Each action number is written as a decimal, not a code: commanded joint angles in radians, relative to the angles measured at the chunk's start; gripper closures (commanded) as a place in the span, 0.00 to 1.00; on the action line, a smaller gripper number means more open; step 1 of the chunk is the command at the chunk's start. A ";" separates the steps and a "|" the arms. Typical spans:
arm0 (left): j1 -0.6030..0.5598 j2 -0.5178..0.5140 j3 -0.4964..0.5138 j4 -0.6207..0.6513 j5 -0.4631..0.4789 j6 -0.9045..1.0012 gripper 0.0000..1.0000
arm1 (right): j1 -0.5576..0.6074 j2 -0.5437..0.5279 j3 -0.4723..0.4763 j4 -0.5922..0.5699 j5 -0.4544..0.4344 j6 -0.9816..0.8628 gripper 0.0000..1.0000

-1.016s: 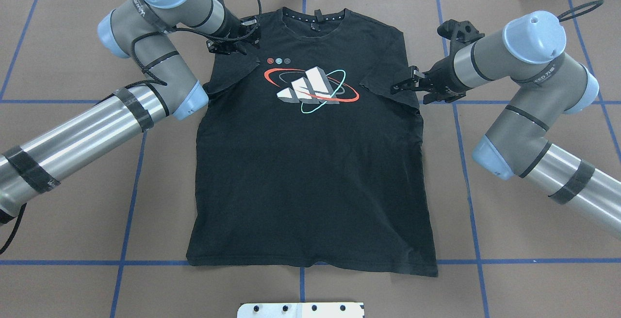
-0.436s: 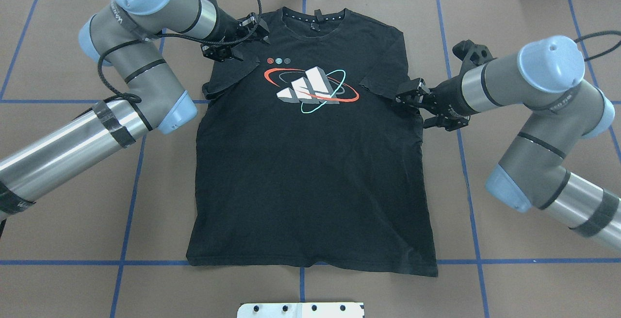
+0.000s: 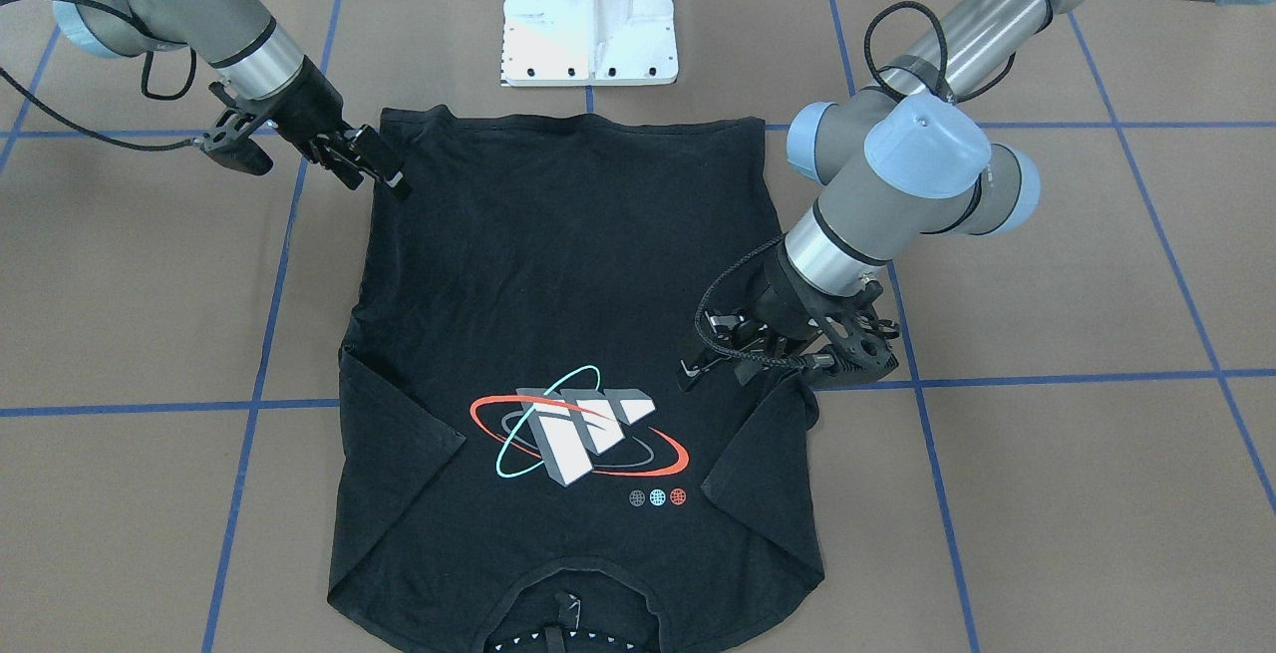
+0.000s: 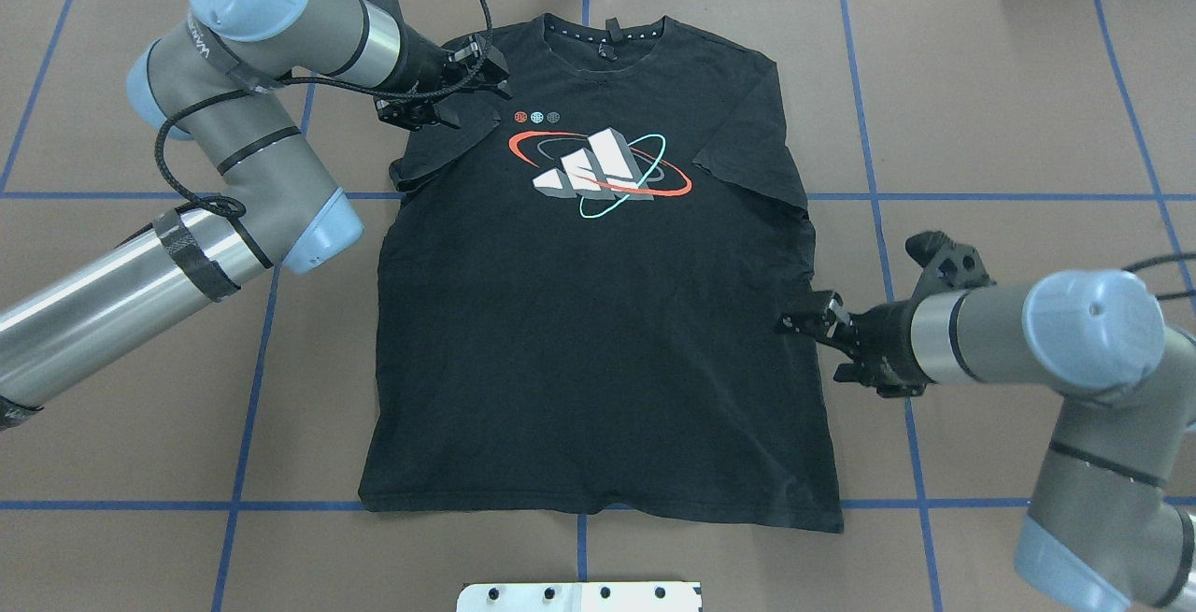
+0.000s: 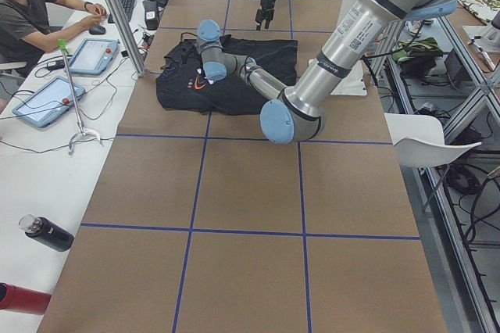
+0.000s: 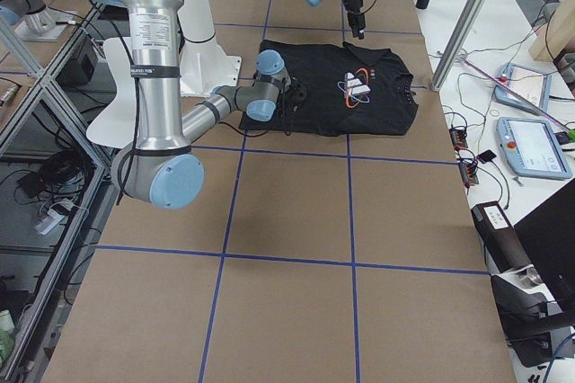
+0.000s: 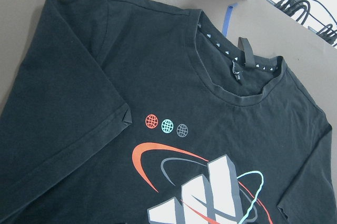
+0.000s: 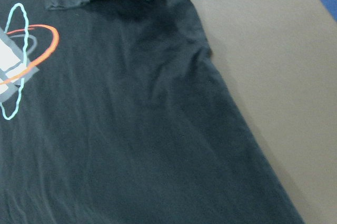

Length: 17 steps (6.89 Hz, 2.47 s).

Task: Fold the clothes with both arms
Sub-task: 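Move the right gripper to the hem corner nearest the robot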

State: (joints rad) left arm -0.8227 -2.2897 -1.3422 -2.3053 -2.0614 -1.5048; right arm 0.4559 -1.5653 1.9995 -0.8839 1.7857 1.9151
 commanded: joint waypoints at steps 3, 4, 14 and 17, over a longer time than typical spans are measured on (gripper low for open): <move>-0.001 0.003 0.000 0.003 0.000 0.000 0.19 | -0.397 -0.134 0.090 -0.108 -0.431 0.178 0.02; -0.001 0.003 0.000 0.003 0.000 0.000 0.19 | -0.411 -0.137 0.090 -0.115 -0.440 0.239 0.04; -0.001 0.024 0.001 -0.003 0.000 0.000 0.17 | -0.445 -0.137 0.099 -0.179 -0.437 0.323 0.20; 0.000 0.024 0.001 -0.003 0.000 0.001 0.17 | -0.447 -0.136 0.100 -0.190 -0.437 0.323 1.00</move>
State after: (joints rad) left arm -0.8230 -2.2658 -1.3407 -2.3089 -2.0617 -1.5035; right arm 0.0095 -1.7024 2.0993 -1.0657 1.3484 2.2387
